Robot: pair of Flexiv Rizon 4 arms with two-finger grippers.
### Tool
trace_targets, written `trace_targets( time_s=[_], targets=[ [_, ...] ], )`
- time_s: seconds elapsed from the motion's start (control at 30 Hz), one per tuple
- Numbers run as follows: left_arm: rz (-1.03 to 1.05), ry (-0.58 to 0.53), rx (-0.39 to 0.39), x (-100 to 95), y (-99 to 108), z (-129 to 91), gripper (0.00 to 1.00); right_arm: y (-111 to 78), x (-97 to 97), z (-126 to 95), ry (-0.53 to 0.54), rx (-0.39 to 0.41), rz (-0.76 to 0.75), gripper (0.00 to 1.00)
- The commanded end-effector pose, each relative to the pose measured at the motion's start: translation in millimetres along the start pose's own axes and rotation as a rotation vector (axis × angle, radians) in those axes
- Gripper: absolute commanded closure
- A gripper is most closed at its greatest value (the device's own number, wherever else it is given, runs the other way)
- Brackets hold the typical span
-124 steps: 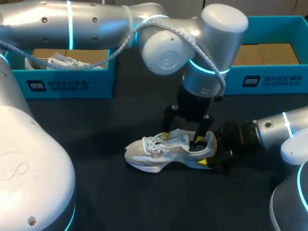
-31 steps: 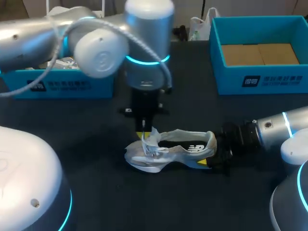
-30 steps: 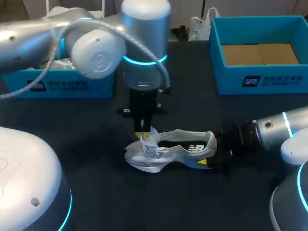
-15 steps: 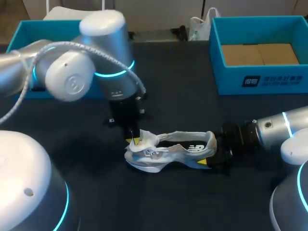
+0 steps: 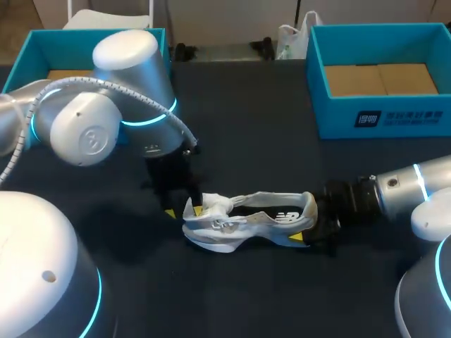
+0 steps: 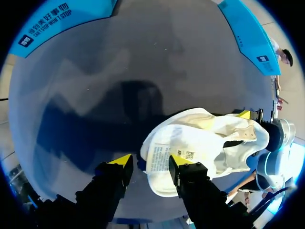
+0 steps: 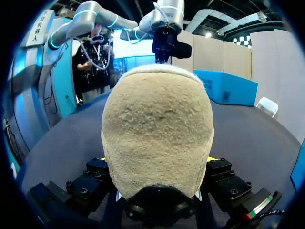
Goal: Take the shoe out of the shoebox, open the shoe tongue, remove and reinsert the insole, then place the shoe into the shoebox
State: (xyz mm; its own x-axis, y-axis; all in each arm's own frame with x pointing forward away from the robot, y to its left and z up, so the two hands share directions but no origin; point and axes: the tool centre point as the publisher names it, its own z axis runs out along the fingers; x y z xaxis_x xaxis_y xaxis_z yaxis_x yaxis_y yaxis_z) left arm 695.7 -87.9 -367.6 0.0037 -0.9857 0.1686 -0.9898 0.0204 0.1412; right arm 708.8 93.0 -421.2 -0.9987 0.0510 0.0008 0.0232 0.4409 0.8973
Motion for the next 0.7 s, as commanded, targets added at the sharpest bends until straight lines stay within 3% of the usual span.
trace_targets(
  time_s=[0.03, 0.23, 0.47, 0.7],
  targets=[
    [0.013, -0.007, 0.017, -8.5, 7.6, -19.7, 0.49, -0.4, -0.8, 0.4, -0.001, 0.004, 0.001, 1.0],
    [0.069, -0.004, 0.006, -4.4, 5.0, -45.3, 0.45, -0.4, -0.8, 0.4, -0.001, 0.004, 0.001, 1.0],
    [0.156, -0.001, 0.033, 15.5, -1.2, -79.1, 0.44, -0.4, -0.8, 0.4, -0.001, 0.004, 0.001, 1.0],
    [0.323, -0.008, 0.009, 52.8, 0.0, -120.8, 0.43, -0.4, -0.8, 0.4, -0.001, 0.004, 0.001, 1.0]
  ],
)
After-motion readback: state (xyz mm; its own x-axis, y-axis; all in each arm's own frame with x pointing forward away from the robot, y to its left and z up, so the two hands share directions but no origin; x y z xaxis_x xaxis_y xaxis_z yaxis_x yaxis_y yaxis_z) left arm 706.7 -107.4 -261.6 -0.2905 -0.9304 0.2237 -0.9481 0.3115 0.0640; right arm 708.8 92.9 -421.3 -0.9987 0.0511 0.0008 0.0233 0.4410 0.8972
